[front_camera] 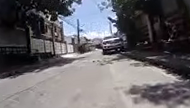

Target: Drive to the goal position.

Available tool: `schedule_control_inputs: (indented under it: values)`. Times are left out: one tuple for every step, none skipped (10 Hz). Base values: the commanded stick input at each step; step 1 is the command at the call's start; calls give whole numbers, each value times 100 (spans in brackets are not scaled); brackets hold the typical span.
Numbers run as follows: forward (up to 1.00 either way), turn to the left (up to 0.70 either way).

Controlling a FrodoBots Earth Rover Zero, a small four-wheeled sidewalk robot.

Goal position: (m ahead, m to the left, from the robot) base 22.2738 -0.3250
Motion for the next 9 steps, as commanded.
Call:
schedule_control_inputs:
  values:
    - [100, 0]
    - [100, 0]
    - [100, 0]
    - [100, 0]
    - [100, 0]
    - [100, 0]
    - [100, 0]
    - [100, 1]
    - [100, 7]
